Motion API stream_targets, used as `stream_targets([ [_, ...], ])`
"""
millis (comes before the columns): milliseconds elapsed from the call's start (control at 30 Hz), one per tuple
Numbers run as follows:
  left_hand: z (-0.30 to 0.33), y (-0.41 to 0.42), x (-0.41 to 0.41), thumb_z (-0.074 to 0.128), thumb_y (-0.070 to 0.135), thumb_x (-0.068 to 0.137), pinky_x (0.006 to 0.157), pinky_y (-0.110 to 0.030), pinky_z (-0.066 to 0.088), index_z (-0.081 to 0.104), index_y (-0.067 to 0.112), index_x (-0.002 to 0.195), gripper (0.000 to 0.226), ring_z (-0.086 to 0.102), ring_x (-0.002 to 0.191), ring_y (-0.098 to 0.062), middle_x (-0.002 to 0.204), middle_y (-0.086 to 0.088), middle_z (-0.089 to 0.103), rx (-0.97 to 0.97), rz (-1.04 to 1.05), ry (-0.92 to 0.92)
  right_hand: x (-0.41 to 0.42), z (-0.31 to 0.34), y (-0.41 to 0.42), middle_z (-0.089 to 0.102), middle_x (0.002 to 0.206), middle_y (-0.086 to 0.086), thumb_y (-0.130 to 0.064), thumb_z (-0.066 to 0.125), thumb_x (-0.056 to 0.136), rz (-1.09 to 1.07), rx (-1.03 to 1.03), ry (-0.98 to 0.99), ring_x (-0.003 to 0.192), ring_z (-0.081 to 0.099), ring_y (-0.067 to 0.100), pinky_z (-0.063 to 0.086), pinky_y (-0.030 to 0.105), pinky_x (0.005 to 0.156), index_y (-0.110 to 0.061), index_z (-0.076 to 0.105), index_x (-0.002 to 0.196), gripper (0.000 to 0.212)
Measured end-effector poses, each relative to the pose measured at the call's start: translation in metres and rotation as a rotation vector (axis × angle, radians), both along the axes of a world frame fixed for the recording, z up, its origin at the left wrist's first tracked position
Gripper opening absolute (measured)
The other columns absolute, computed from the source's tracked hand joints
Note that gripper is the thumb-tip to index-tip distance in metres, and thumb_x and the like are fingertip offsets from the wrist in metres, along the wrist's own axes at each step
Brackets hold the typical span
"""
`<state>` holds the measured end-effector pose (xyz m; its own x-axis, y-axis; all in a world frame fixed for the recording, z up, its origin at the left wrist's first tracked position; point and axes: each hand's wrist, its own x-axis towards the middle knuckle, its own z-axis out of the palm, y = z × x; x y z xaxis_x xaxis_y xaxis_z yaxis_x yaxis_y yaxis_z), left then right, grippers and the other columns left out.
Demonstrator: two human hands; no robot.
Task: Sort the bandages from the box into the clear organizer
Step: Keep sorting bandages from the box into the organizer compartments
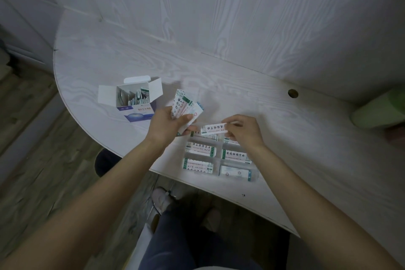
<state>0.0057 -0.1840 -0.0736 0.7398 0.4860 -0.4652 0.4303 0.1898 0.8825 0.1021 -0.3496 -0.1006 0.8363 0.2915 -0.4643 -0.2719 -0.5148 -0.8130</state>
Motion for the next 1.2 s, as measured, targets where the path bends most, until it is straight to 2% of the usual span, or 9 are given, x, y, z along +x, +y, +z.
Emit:
stream_targets([
  [67,-0.005,0.001,0.0,0.062,0.002,0.088,0.065,-0.031,0.058,0.061,0.01,0.092,0.009,0.069,0.065,-0.017,0.087,-0.008,0.069,0.012,-0.001,0.017,-0.001,-0.014,0.004,0.071,0.091,0.011,-0.002,0.062,0.088,0.007,-0.088,-0.033,0.056,0.062,0.011,0.046,0.014,0.051,-0.014,0.069,0.082,0.015],
  [300,-0.013,0.011,-0.007,0.059,-0.001,0.09,0.066,-0.034,0.058,0.06,0.011,0.088,0.012,0.068,0.057,-0.015,0.082,-0.009,0.068,-0.01,-0.028,0.032,-0.003,-0.033,0.027,0.067,0.088,0.001,-0.011,0.06,0.09,0.185,-0.357,-0.211,0.08,0.065,0.02,0.052,0.028,0.068,-0.017,0.07,0.089,0.013],
  [467,-0.015,0.015,-0.01,0.058,-0.002,0.09,0.08,-0.052,0.05,0.06,0.012,0.082,0.017,0.066,0.057,-0.018,0.079,-0.012,0.066,-0.003,-0.039,0.039,-0.008,-0.036,0.038,0.073,0.096,0.005,-0.006,0.055,0.089,0.36,-0.586,-0.345,0.085,0.068,0.02,0.052,0.031,0.061,-0.009,0.074,0.092,0.019],
  [667,-0.017,0.021,-0.011,0.059,0.001,0.09,0.064,-0.035,0.056,0.061,0.011,0.088,0.011,0.068,0.061,-0.019,0.086,-0.014,0.069,0.016,-0.057,0.064,-0.01,-0.042,0.041,0.07,0.084,-0.001,-0.003,0.056,0.083,0.513,-0.679,-0.474,0.075,0.063,0.018,0.043,0.024,0.058,-0.02,0.073,0.087,0.024],
  [800,-0.018,0.022,-0.012,0.063,0.004,0.088,0.081,-0.056,0.052,0.063,0.015,0.087,0.011,0.069,0.083,-0.037,0.095,-0.019,0.07,0.045,-0.07,0.076,-0.008,-0.046,0.043,0.069,0.085,-0.004,-0.003,0.057,0.081,0.66,-0.749,-0.574,0.075,0.062,0.015,0.034,0.021,0.055,-0.021,0.071,0.087,0.024],
  [900,-0.018,0.022,-0.014,0.062,0.002,0.088,0.083,-0.059,0.049,0.062,0.014,0.087,0.011,0.068,0.087,-0.04,0.097,-0.02,0.07,0.018,-0.063,0.065,-0.009,-0.05,0.044,0.068,0.085,-0.006,-0.004,0.059,0.081,0.715,-0.778,-0.633,0.076,0.062,0.014,0.035,0.02,0.057,-0.022,0.072,0.091,0.025],
  [1067,-0.021,0.019,-0.014,0.064,0.003,0.087,0.078,-0.048,0.055,0.063,0.014,0.088,0.011,0.071,0.079,-0.03,0.096,-0.015,0.071,0.0,-0.054,0.048,-0.007,-0.045,0.038,0.07,0.091,-0.003,-0.01,0.053,0.09,0.754,-0.726,-0.665,0.08,0.062,0.017,0.037,0.023,0.061,-0.022,0.072,0.094,0.023],
  [1133,-0.022,0.016,-0.013,0.064,0.002,0.087,0.072,-0.041,0.056,0.064,0.013,0.088,0.011,0.07,0.072,-0.026,0.087,-0.012,0.072,0.006,-0.009,0.025,-0.011,-0.035,0.036,0.07,0.097,-0.005,-0.019,0.053,0.095,0.612,-0.522,-0.608,0.081,0.063,0.014,0.043,0.024,0.066,-0.022,0.072,0.101,0.02],
  [1200,-0.019,0.012,-0.014,0.063,0.0,0.086,0.061,-0.03,0.057,0.063,0.013,0.087,0.013,0.07,0.063,-0.018,0.08,-0.005,0.072,-0.037,0.016,-0.007,-0.014,-0.018,0.034,0.07,0.097,-0.009,-0.024,0.059,0.093,0.352,-0.131,-0.391,0.07,0.061,0.004,0.047,0.021,0.068,-0.019,0.071,0.105,0.018],
])
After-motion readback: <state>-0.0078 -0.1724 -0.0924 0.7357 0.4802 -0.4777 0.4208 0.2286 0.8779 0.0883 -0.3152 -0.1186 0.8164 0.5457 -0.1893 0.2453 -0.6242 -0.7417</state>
